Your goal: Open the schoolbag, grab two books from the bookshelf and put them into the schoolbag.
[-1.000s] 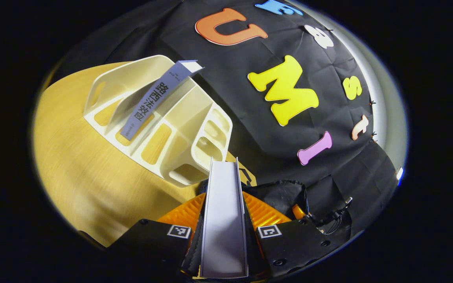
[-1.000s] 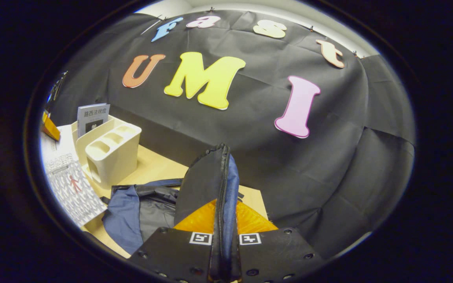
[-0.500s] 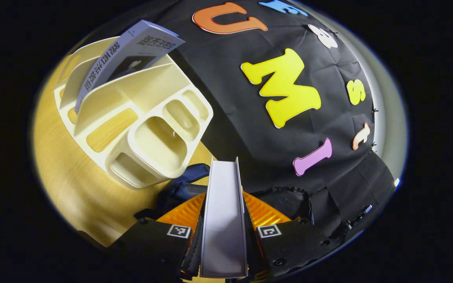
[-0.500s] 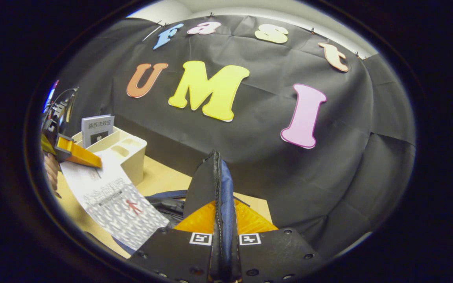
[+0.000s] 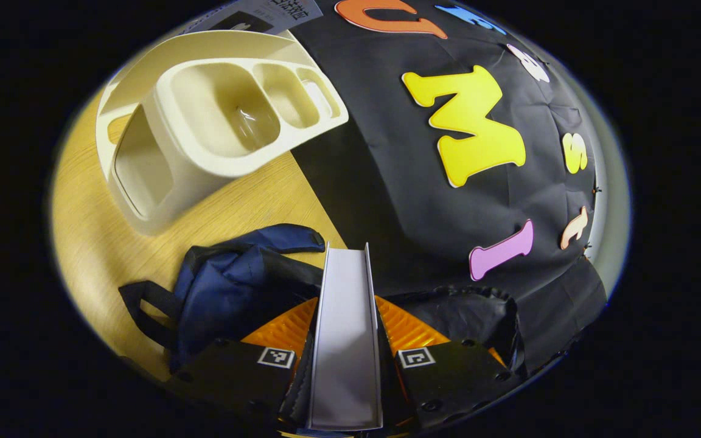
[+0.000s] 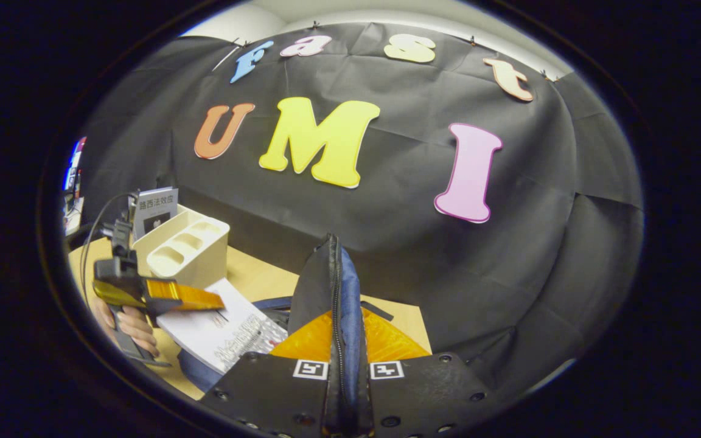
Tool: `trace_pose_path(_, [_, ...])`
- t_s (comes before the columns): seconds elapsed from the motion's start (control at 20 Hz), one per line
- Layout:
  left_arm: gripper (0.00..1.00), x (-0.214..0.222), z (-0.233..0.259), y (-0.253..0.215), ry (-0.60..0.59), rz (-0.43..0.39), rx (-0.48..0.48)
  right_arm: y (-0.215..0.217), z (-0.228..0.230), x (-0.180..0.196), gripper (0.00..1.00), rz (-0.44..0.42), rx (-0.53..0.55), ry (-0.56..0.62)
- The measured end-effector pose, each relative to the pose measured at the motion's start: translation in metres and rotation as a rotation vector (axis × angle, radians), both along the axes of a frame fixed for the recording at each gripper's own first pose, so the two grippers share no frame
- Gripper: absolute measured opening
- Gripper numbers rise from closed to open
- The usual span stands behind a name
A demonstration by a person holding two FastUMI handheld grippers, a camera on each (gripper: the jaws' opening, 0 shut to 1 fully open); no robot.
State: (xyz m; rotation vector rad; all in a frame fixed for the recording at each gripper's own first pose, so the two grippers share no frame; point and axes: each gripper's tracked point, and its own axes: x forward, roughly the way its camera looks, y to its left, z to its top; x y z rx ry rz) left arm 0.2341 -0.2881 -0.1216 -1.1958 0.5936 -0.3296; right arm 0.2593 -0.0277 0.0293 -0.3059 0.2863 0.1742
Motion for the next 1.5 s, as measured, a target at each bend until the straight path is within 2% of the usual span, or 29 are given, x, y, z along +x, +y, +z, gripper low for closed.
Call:
trace_pose_path(0.05, [0.53, -0.004, -0.009, -0.009, -0.002, -0.009, 0.028, 0.002, 0.003, -0.002, 0.10, 0.006, 0.000, -0.009])
trace_pose_path(0.1, [0.53, -0.008, -0.021, -0.019, -0.006, -0.017, 0.075, 0.006, 0.006, -0.004, 0.10, 0.011, 0.004, -0.017])
trace_pose_path(0.15, [0.48, -0.015, -0.025, -0.030, -0.026, -0.026, 0.082, 0.009, 0.006, -0.005, 0.10, 0.016, 0.004, -0.021])
trace_pose_path(0.25, [0.48, -0.025, -0.032, -0.053, -0.041, -0.060, 0.095, 0.017, 0.006, -0.008, 0.13, 0.031, -0.006, -0.026])
trace_pose_path(0.3, [0.53, -0.028, -0.034, -0.064, -0.047, -0.076, 0.108, 0.019, 0.006, -0.009, 0.13, 0.037, -0.009, -0.026])
trace_pose_path(0.35, [0.53, -0.027, -0.033, -0.071, -0.056, -0.079, 0.120, 0.022, 0.006, -0.011, 0.10, 0.045, -0.009, -0.026])
trace_pose_path(0.4, [0.48, -0.025, -0.032, -0.074, -0.070, -0.074, 0.135, 0.025, 0.007, -0.013, 0.10, 0.051, -0.006, -0.027])
trace_pose_path(0.55, [0.48, -0.025, -0.031, -0.085, -0.082, -0.080, 0.152, 0.031, 0.007, -0.018, 0.13, 0.067, 0.007, -0.026])
trace_pose_path(0.6, [0.48, -0.027, -0.033, -0.088, -0.079, -0.079, 0.155, 0.033, 0.007, -0.019, 0.10, 0.072, 0.010, -0.027])
trace_pose_path(0.75, [0.49, -0.029, -0.033, -0.089, -0.097, -0.062, 0.188, 0.035, 0.004, -0.023, 0.10, 0.069, 0.027, -0.025])
trace_pose_path(0.85, [0.51, -0.029, -0.049, -0.086, -0.044, -0.053, 0.275, 0.034, 0.001, -0.025, 0.10, 0.064, 0.044, -0.018])
trace_pose_path(0.9, [0.54, -0.033, -0.063, -0.085, -0.005, -0.085, 0.343, 0.031, -0.001, -0.024, 0.10, 0.053, 0.044, -0.016])
trace_pose_path(0.95, [0.77, -0.040, -0.075, -0.083, 0.022, -0.109, 0.383, 0.026, -0.003, -0.024, 0.10, 0.044, 0.048, -0.012])
trace_pose_path(1.0, [0.82, -0.040, -0.075, -0.082, 0.022, -0.120, 0.364, 0.024, -0.006, -0.024, 0.10, 0.038, 0.056, -0.005])
trace_pose_path(1.05, [0.84, -0.039, -0.071, -0.082, 0.021, -0.138, 0.348, 0.020, -0.008, -0.026, 0.10, 0.031, 0.067, -0.001])
trace_pose_path(1.15, [0.90, -0.043, -0.072, -0.074, 0.012, -0.173, 0.412, 0.013, -0.011, -0.030, 0.10, 0.019, 0.079, 0.002])
trace_pose_path(1.3, [0.96, -0.043, -0.065, -0.049, -0.031, -0.190, 0.605, 0.003, -0.012, -0.034, 0.11, -0.005, 0.106, -0.004])
trace_pose_path(1.4, [0.96, -0.046, -0.051, -0.039, -0.101, -0.222, 0.685, -0.003, -0.017, -0.037, 0.10, -0.022, 0.121, 0.001])
trace_pose_path(1.5, [0.96, -0.043, -0.034, -0.020, -0.154, -0.186, 0.748, -0.008, -0.023, -0.039, 0.10, -0.040, 0.127, 0.003])
